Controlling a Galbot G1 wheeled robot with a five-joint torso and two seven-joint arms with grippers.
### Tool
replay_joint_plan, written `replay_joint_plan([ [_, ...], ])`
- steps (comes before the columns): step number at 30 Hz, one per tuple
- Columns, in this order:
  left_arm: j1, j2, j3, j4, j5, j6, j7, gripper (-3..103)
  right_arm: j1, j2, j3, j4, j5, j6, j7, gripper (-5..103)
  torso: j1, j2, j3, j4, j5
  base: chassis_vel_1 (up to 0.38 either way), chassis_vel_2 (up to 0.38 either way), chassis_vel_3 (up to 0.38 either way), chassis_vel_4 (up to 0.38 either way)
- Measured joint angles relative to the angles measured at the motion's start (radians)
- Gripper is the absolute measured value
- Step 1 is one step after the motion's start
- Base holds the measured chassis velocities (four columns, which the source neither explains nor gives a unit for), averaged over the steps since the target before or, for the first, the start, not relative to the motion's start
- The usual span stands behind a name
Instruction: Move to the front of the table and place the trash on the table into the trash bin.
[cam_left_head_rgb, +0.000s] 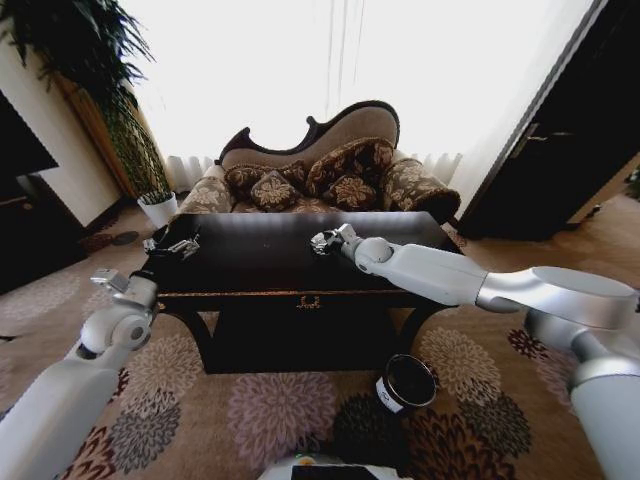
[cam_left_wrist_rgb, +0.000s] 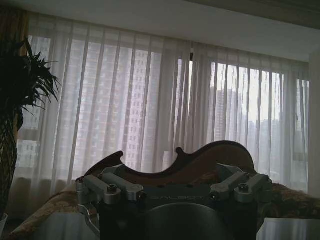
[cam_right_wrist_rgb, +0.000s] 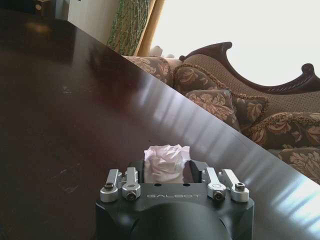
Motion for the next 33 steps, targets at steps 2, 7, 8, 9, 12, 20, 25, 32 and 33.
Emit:
replay_joint_plan([
  [2,0.0,0.0,0.0,0.0,0.0,0.0,0.0,100,0.001,0.0,-0.001,0.0,0.0,0.0,0.0,52,0.0,0.0,0.0,0.0,0.0,0.0,0.0,0.0,0.0],
  [7,0.0,0.0,0.0,0.0,0.0,0.0,0.0,100,0.005,0.001,-0.016,0.0,0.0,-0.001,0.002,31,0.0,0.0,0.0,0.0001,-0.0001,0.0,0.0,0.0,0.0],
  [8,0.0,0.0,0.0,0.0,0.0,0.0,0.0,100,0.005,0.0,-0.018,0.001,0.0,-0.001,0.003,31,0.0,0.0,0.0,0.0001,0.0,0.0,0.0,0.0,0.0],
  [9,0.0,0.0,0.0,0.0,0.0,0.0,0.0,100,0.005,-0.002,-0.019,0.003,0.0,-0.001,0.003,20,0.0,0.0,0.0,0.0001,0.0,0.0,0.0,0.0,0.0],
  [12,0.0,0.0,0.0,0.0,0.0,0.0,0.0,100,0.005,-0.005,-0.019,0.006,0.001,-0.002,0.004,14,0.0,0.0,0.0,0.0001,0.0,0.0,0.0,0.0,0.0],
  [20,0.0,0.0,0.0,0.0,0.0,0.0,0.0,100,0.008,-0.026,-0.005,0.051,0.024,-0.009,0.021,0,0.0,0.0,0.0,0.0,0.0,0.0,0.0,0.0,0.0],
  [25,0.0,0.0,0.0,0.0,0.0,0.0,0.0,100,0.022,-0.06,0.006,0.103,0.054,-0.016,0.036,0,0.0,0.0,0.0,0.0001,0.0,0.0,0.0,0.0,0.0],
  [32,0.0,0.0,0.0,0.0,0.0,0.0,0.0,100,0.021,-0.134,0.045,0.191,0.098,-0.027,0.069,0,0.0,0.0,0.0,0.0,-0.0001,0.0,0.0,0.0,0.0],
  [33,0.0,0.0,0.0,0.0,0.0,0.0,0.0,100,-0.019,-0.17,0.095,0.236,0.118,-0.034,0.097,0,0.0,0.0,0.0,0.0,0.0001,0.0,0.0,0.0,0.0],
])
